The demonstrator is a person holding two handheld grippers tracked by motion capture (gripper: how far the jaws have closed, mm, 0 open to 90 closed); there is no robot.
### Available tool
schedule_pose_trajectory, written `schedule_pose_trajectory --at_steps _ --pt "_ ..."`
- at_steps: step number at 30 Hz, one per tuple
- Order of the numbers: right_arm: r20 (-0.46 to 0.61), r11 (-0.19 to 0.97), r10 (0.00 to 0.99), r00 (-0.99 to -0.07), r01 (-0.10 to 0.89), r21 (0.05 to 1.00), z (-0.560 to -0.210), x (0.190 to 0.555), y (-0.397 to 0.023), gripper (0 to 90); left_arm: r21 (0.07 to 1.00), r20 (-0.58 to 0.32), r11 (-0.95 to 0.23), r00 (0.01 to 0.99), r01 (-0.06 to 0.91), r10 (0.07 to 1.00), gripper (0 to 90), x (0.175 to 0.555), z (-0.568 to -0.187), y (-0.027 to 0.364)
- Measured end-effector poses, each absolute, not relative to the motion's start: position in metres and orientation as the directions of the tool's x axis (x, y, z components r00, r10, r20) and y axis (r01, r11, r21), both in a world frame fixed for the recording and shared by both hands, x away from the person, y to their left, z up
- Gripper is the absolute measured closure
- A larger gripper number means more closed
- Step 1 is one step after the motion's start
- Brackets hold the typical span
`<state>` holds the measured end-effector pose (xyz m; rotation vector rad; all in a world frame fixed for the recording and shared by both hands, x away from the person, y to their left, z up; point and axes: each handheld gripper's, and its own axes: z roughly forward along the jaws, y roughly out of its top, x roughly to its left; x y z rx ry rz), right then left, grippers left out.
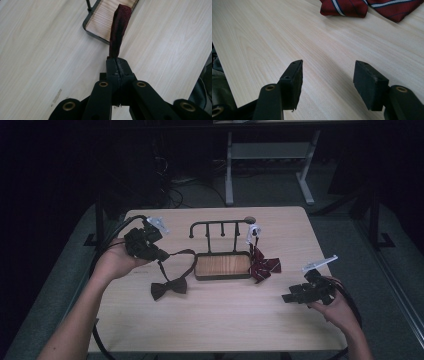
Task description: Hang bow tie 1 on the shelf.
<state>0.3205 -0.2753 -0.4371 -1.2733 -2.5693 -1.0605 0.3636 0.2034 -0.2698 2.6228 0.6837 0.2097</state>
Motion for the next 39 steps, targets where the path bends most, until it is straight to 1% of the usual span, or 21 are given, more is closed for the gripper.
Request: schedule_pose_trajectory --at_steps 12,25,39 --pt "0.369 0.415 0.663 -0.652 0.729 0.544 -0.44 0.323 -0.277 40.7 0.432 0.032 -0.786 0.864 0.442 0.503 89.9 0.375 -0.265 0.201" --pt "0.363 0.419 0.659 -0.659 0.722 0.55 -0.438 0.324 -0.275 40.7 0.427 0.054 -0.791 0.86 0.439 0.507 89.9 0.386 -0.248 0.192" --pt "0.363 0.414 0.659 -0.659 0.72 0.556 -0.435 0.324 -0.276 40.7 0.403 0.069 -0.799 0.856 0.446 0.513 89.8 0.395 -0.239 0.182"
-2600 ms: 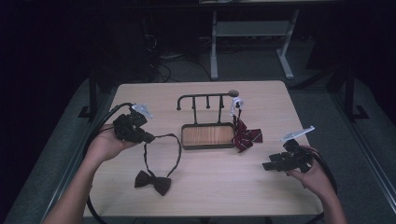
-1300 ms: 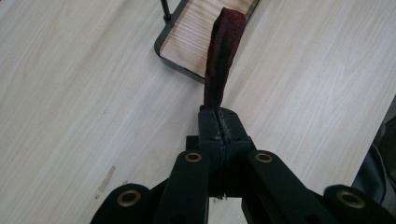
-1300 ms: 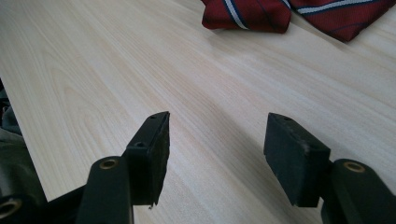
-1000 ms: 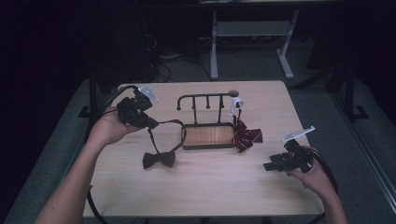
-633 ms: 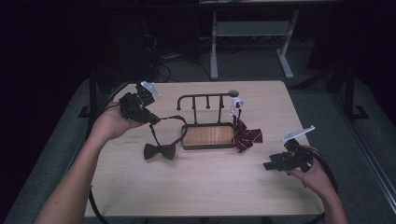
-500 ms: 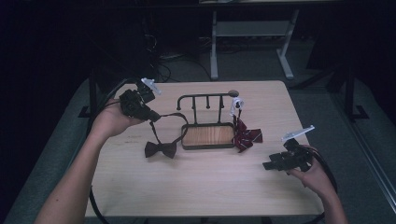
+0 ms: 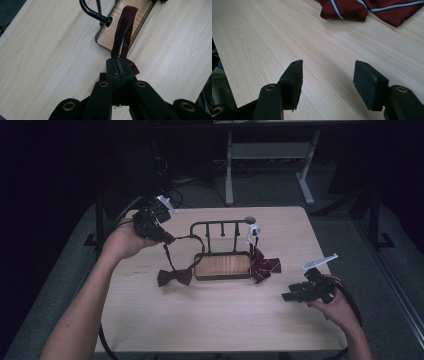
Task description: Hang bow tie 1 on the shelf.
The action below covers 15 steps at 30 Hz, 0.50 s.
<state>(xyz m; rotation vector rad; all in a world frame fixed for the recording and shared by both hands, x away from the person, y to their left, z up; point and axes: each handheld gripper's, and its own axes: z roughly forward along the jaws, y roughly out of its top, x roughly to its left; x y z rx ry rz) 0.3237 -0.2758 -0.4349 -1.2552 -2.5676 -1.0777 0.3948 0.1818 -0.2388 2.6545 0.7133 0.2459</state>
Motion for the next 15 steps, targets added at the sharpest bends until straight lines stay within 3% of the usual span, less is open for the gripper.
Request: schedule_pose_trajectory --at_steps 15 --pt "0.359 0.41 0.661 -0.659 0.717 0.563 -0.433 0.322 -0.278 40.7 0.379 0.068 -0.786 0.832 0.489 0.55 89.8 0.413 -0.235 0.183"
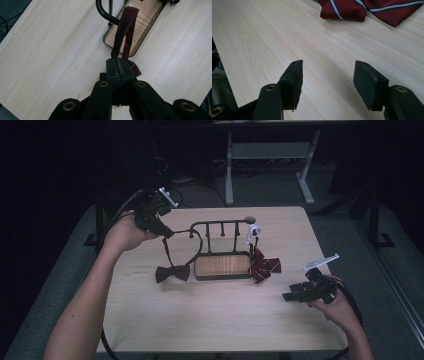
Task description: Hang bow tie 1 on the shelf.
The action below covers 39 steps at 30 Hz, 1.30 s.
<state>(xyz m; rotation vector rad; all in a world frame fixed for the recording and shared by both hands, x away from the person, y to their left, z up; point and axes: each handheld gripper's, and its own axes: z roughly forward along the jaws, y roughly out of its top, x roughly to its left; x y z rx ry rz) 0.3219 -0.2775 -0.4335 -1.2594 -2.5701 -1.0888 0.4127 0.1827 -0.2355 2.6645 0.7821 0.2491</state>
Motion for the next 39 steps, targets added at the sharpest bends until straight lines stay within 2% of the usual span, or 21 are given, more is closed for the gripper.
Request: schedule_pose_trajectory --at_steps 39 --pt "0.368 0.388 0.662 -0.654 0.718 0.578 -0.429 0.321 -0.286 40.6 0.297 0.081 -0.781 0.8 0.55 0.594 89.8 0.446 -0.252 0.17"
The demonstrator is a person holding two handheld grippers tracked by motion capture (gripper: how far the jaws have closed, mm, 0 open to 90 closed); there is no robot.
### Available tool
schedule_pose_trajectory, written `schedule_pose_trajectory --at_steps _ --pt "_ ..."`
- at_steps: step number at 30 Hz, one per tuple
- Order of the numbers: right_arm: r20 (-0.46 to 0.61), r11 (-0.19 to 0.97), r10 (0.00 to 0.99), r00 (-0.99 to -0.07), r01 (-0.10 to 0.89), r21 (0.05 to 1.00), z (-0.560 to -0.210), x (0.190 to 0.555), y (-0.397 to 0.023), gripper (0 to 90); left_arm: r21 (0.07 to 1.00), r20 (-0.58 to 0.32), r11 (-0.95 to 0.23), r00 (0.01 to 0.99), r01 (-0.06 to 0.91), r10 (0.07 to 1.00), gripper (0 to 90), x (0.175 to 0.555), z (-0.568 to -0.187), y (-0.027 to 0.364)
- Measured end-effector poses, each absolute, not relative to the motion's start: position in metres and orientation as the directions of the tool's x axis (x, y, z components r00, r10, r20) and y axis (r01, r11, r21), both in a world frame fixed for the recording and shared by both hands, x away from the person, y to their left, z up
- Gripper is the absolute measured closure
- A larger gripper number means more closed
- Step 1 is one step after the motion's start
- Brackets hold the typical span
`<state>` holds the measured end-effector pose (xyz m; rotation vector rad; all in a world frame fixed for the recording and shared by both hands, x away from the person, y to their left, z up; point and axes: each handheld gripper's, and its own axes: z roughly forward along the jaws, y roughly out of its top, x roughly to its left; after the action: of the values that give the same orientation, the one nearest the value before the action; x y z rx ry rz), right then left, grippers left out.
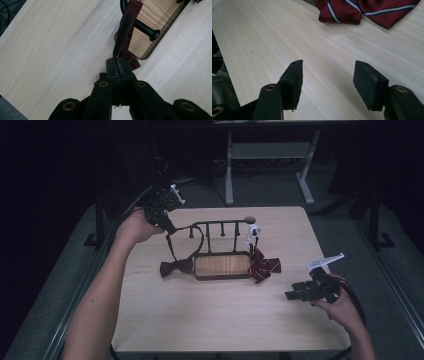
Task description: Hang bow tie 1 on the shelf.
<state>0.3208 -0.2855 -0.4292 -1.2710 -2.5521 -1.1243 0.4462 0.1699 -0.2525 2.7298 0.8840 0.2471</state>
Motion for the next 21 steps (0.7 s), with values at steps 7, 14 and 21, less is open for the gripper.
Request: schedule_pose_trajectory --at_steps 7,14,21 --pt "0.369 0.389 0.663 -0.651 0.721 0.574 -0.4289 0.3201 -0.2847 40.7 0.278 0.096 -0.786 0.798 0.552 0.595 89.7 0.4493 -0.2564 0.1688" --pt "0.368 0.389 0.664 -0.651 0.721 0.573 -0.4291 0.3199 -0.2848 40.7 0.27 0.097 -0.788 0.798 0.554 0.594 89.3 0.4499 -0.2579 0.1683" --pt "0.369 0.386 0.666 -0.648 0.723 0.573 -0.4296 0.3199 -0.2855 40.6 0.273 0.095 -0.788 0.799 0.552 0.593 84.5 0.4487 -0.2578 0.1696"
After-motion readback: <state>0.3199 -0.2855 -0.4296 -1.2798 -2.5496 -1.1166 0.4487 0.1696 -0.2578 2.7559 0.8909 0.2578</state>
